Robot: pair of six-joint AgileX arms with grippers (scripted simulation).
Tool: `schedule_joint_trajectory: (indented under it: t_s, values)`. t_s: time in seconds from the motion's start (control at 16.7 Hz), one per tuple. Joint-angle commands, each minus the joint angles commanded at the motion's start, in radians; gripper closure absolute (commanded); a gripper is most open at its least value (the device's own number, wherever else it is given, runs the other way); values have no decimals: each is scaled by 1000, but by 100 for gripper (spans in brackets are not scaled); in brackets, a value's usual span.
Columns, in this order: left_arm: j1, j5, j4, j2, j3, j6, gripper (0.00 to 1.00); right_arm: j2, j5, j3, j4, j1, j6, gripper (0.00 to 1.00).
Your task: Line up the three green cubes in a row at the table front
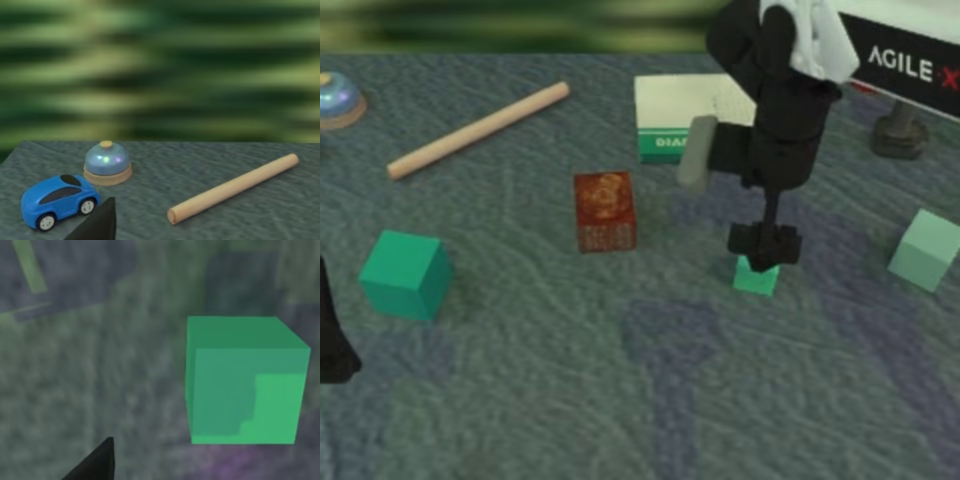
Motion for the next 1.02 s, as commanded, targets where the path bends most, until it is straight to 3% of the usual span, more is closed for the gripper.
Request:
schedule_joint_trajectory:
  t_s: [0.54, 0.84, 1.02]
  values:
    - [0, 0, 0, 0, 0, 0, 0, 100, 1, -162, 266, 6, 1, 0]
    - [0, 0, 0, 0, 0, 0, 0, 111, 2, -176, 285, 7, 1, 0]
    - [0, 0, 0, 0, 0, 0, 0, 111, 2, -176, 285, 7, 1, 23]
